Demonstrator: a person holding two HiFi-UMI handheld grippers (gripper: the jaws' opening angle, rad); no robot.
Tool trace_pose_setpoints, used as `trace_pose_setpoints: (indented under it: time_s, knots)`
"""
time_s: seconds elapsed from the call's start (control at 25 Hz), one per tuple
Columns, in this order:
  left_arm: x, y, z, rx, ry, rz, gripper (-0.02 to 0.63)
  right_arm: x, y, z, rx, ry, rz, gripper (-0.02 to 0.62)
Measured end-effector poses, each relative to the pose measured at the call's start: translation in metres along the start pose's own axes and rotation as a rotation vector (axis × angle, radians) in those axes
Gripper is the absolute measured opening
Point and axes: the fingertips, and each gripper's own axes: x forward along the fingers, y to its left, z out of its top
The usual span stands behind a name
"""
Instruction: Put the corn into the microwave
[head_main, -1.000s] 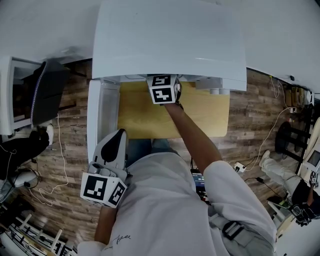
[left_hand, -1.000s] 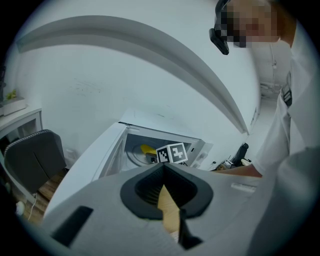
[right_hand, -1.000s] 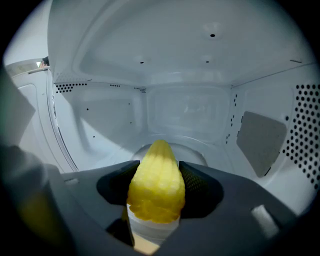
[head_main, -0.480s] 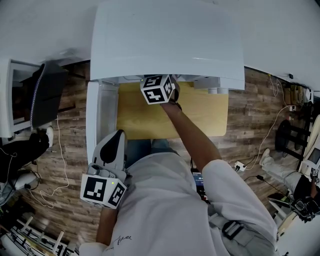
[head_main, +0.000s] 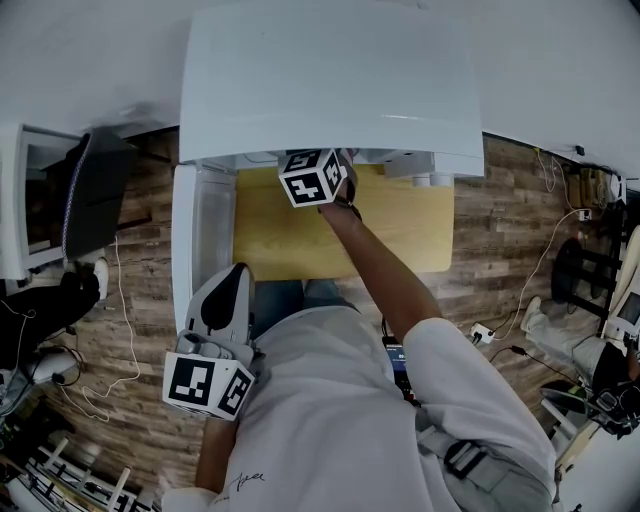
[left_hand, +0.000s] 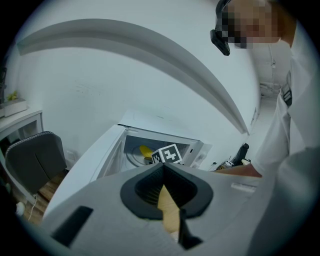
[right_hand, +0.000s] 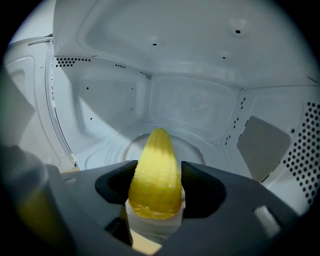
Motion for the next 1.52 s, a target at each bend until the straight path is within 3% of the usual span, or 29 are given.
trace_pose_setpoints:
  time_s: [1.24, 1.52]
  knots:
    - [-0.009, -0.029, -0.004, 0.033, -0.032, -0.033, -0.011, -0.043, -0.009, -0.003, 0.168, -0.075, 0.094, 0.301]
    - [-0.012, -0.039, -0.005, 0.037, -0.047, -0.043, -0.011, -0.058, -0.010, -0.007, 0.182, -0.079, 0.105, 0.281]
